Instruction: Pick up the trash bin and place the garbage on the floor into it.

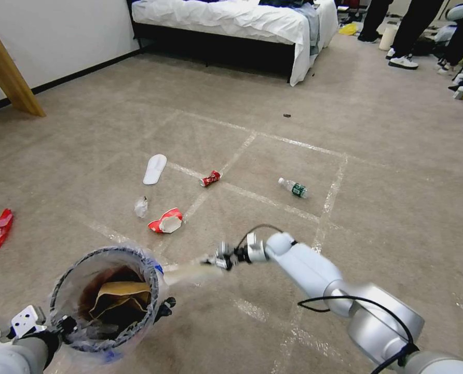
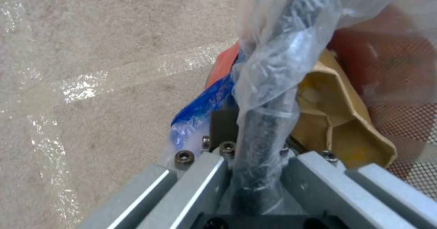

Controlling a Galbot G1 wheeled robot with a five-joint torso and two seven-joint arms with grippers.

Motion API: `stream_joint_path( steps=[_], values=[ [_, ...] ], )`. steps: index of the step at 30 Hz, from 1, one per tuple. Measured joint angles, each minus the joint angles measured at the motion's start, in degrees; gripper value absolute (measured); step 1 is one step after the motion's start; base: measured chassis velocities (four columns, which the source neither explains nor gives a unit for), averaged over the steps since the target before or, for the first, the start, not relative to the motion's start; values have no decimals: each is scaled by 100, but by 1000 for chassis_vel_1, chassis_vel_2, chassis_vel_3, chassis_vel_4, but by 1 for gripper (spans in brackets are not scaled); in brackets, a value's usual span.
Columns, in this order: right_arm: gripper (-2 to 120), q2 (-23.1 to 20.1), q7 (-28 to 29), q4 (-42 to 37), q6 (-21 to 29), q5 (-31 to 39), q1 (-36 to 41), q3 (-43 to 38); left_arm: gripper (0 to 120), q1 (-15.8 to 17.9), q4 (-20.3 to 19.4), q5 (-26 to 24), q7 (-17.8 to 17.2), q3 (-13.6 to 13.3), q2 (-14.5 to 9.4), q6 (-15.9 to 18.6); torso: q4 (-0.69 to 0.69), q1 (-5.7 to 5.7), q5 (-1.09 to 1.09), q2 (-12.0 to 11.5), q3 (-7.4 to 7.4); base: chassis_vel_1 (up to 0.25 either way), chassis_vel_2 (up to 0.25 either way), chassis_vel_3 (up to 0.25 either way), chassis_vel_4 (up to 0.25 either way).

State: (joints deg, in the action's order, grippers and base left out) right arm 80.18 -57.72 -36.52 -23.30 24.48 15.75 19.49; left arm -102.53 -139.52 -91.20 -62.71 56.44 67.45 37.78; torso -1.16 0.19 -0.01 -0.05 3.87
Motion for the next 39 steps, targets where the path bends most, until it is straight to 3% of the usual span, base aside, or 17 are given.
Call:
stream_joint_path(
  steps=[7,9,18,21,30,39],
  values=[
    [0,-252,64,-976,136,586,-473,-418,0,-10,-8,-34,-3,20,-43,-5,-1,0,0,0,0,0,0,0,0],
    [0,-350,184,-1616,333,895,-744,-542,0,-2,-8,-71,-11,39,-84,-8,0,0,0,0,0,0,0,0,0],
    [0,-389,306,-2413,522,1353,-1211,-460,0,61,-7,-149,-54,72,-131,-21,0,0,0,0,0,0,0,0,0],
    [0,-374,199,-2892,653,1992,-1359,-308,0,66,-7,-181,-57,85,-135,-23,0,0,-1,0,0,0,0,0,0],
    [0,-439,-49,-3692,834,2389,-1493,182,0,134,-7,-208,-80,72,-127,-35,0,0,0,0,0,0,0,0,0],
    [0,-496,49,-4081,882,2559,-932,833,0,184,-15,-236,-105,70,-95,-48,0,0,0,0,0,0,0,0,0]
  ],
)
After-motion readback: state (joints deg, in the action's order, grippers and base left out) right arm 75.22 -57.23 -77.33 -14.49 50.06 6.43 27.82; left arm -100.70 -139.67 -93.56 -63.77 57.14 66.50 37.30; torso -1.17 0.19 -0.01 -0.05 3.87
